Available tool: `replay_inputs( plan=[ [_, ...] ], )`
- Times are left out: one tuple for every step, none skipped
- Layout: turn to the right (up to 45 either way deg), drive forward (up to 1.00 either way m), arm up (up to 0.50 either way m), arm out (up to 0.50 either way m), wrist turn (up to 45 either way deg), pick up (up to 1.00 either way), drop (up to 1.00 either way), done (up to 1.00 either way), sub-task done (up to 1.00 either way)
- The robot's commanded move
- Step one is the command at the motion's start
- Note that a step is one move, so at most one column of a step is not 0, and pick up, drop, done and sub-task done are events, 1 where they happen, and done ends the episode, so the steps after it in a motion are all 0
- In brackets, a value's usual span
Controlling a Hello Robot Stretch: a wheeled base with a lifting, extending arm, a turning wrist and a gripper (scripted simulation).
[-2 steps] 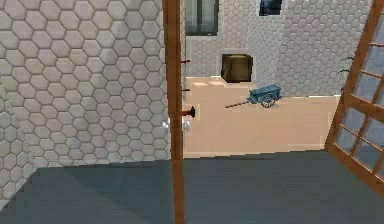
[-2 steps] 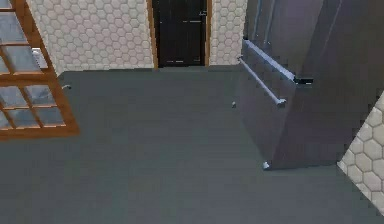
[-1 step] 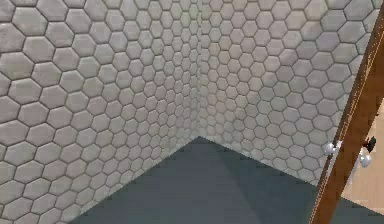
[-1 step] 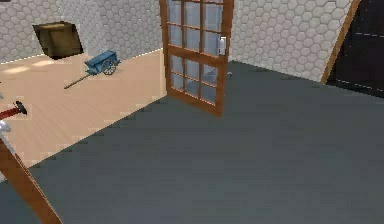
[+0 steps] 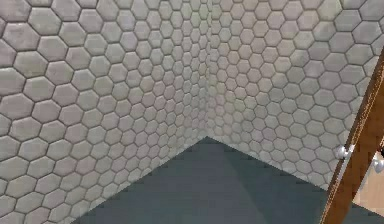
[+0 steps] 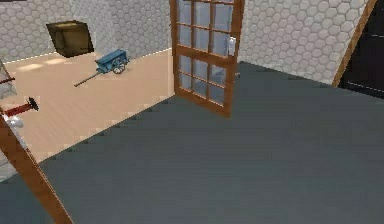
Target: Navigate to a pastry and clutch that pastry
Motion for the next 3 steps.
replay_inputs(
  plan=[
    [45.0,0.00,0.00,0.00,0.0,0.00,0.00,0.00,0.00],
    [42.0,0.00,0.00,0.00,0.0,0.00,0.00,0.00,0.00],
    [0.0,0.20,0.00,0.00,0.0,0.00,0.00,0.00,0.00]
  ],
)
